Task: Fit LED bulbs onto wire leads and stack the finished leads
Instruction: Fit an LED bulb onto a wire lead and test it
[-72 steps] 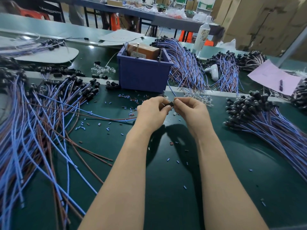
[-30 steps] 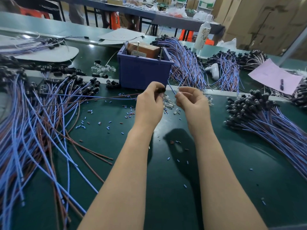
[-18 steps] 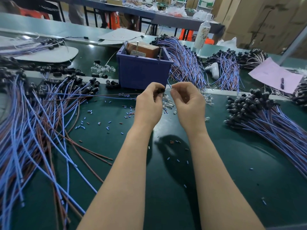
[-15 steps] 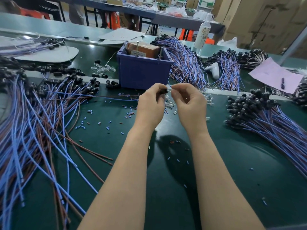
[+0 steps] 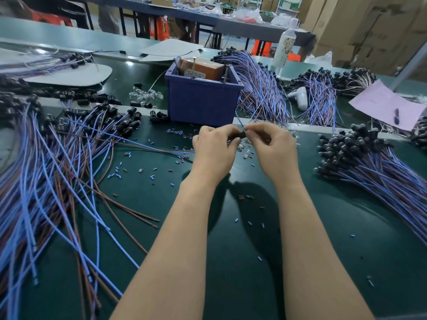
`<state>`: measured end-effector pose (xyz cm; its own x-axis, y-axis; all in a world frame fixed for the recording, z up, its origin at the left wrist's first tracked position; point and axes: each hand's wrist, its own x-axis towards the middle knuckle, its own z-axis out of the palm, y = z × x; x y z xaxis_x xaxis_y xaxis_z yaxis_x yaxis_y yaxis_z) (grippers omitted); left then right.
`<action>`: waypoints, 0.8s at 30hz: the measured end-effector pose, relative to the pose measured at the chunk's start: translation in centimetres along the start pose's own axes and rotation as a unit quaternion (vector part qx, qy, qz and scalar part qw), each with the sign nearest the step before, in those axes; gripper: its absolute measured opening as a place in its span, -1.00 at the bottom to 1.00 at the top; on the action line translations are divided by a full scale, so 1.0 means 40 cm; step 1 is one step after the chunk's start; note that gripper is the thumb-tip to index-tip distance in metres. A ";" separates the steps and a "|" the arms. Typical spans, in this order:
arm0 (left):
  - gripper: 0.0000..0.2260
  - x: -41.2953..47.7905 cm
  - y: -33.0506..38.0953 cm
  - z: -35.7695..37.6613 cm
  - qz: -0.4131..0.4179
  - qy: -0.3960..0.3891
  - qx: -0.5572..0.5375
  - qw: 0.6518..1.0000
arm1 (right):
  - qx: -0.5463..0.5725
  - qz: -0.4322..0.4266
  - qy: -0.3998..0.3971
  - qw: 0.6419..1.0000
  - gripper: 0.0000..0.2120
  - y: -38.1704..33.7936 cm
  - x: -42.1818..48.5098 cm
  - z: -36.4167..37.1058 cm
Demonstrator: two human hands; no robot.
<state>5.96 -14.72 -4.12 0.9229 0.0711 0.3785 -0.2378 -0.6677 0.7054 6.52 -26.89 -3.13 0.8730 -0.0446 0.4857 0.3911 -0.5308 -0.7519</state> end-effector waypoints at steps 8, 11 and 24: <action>-0.82 0.000 0.004 -0.003 -0.005 -0.026 -0.011 1.000 | 0.204 0.139 -0.002 0.969 -0.88 0.008 -0.005 0.005; -0.81 -0.001 -0.002 -0.007 -0.003 -0.020 0.001 1.000 | 0.209 0.151 -0.015 0.966 -0.86 0.010 -0.013 0.022; -0.81 -0.001 0.013 -0.001 -0.049 0.010 -0.003 0.999 | -0.056 0.132 0.077 0.987 -0.79 0.027 0.005 -0.025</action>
<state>5.78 -15.07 -3.75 0.9353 0.1513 0.3198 -0.1486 -0.6521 0.7434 6.82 -28.31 -3.40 0.8824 -0.3166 0.3480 0.1146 -0.5728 -0.8117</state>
